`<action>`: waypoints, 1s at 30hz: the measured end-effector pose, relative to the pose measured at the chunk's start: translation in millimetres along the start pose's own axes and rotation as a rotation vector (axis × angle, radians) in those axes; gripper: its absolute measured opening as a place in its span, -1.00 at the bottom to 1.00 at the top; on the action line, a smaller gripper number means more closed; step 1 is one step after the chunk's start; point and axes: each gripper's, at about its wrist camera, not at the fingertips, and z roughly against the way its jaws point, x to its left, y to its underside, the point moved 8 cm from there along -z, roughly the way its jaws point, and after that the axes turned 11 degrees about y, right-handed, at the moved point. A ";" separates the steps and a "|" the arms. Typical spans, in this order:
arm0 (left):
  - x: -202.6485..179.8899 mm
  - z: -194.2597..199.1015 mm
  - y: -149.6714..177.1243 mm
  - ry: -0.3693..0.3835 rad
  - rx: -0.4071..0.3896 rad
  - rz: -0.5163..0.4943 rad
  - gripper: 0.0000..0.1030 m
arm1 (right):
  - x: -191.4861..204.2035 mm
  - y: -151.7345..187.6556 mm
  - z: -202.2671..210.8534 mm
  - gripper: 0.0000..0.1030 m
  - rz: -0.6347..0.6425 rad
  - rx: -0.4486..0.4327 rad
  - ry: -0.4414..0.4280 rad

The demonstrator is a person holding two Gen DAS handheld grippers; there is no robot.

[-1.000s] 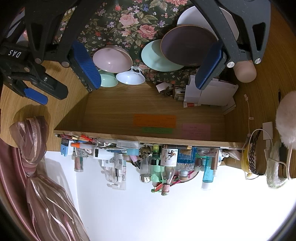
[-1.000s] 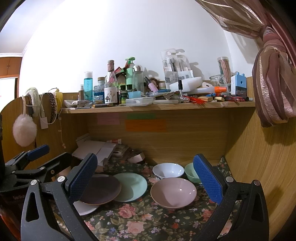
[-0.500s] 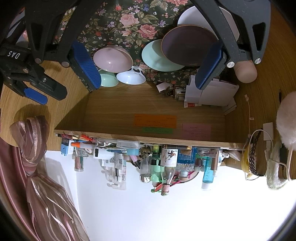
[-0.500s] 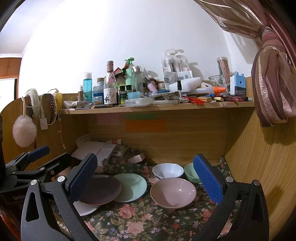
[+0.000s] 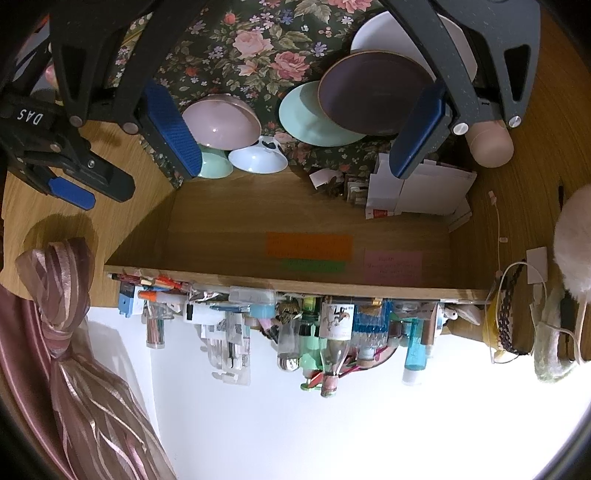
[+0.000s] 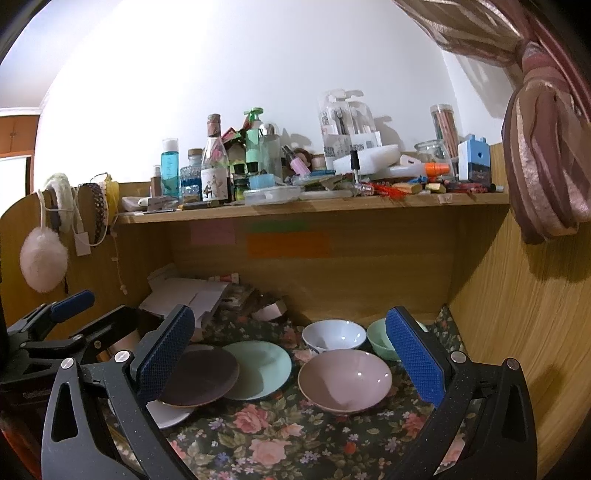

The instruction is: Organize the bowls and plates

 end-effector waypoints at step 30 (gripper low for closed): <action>192.8 -68.7 156.7 -0.255 0.418 0.236 0.70 | 95.5 127.4 -167.8 1.00 0.146 0.418 -0.179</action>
